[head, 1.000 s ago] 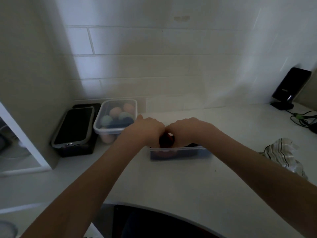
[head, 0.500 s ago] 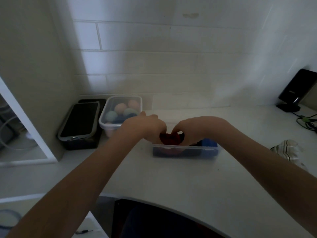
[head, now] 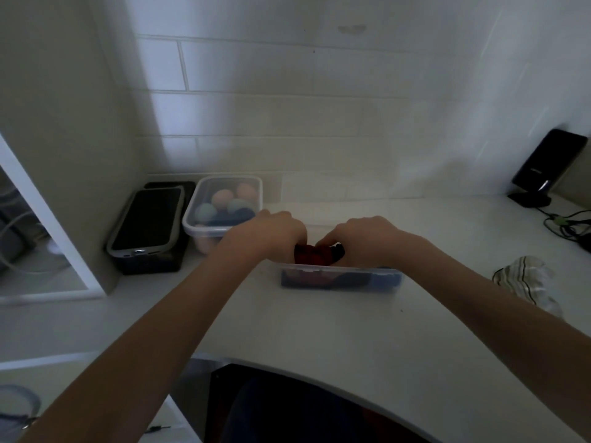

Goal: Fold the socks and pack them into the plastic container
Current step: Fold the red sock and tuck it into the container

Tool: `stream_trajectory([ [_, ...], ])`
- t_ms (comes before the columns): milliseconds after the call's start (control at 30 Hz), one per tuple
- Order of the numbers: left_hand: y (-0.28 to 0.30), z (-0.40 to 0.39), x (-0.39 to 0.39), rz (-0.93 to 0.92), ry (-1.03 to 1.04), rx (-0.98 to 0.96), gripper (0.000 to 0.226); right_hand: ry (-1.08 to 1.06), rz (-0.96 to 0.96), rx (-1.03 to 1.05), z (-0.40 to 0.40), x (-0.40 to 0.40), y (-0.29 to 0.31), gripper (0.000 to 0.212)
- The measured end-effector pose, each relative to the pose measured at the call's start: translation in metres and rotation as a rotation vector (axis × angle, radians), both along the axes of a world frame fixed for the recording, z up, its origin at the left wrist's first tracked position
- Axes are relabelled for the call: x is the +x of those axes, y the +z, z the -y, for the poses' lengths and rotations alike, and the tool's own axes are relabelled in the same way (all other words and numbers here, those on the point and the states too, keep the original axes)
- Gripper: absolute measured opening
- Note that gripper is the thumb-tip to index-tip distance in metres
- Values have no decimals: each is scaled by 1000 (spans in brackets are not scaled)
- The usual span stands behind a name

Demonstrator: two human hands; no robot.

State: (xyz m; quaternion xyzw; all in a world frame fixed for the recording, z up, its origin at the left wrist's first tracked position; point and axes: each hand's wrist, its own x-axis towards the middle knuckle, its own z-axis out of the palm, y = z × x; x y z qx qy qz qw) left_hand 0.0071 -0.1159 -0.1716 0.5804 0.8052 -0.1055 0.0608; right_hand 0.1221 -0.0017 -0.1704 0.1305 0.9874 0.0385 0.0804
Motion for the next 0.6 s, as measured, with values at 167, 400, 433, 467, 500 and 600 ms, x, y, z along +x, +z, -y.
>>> stream_trajectory([
  [167,14,8,0,206,41,-12,35,-48,-253,-304,-9,14,-11,42],
  [400,20,18,8,270,95,365,44,-153,-798,-596,-16,50,-26,15],
  [433,18,16,16,246,83,420,45,-167,-861,-593,-15,56,-28,15],
  [467,16,11,27,210,52,476,44,-179,-910,-570,-14,63,-28,16],
  [500,12,5,41,181,10,535,41,-190,-943,-532,-14,70,-29,18],
  [600,-2,-16,88,209,-159,695,39,-325,-1003,-269,-15,99,-33,21],
])
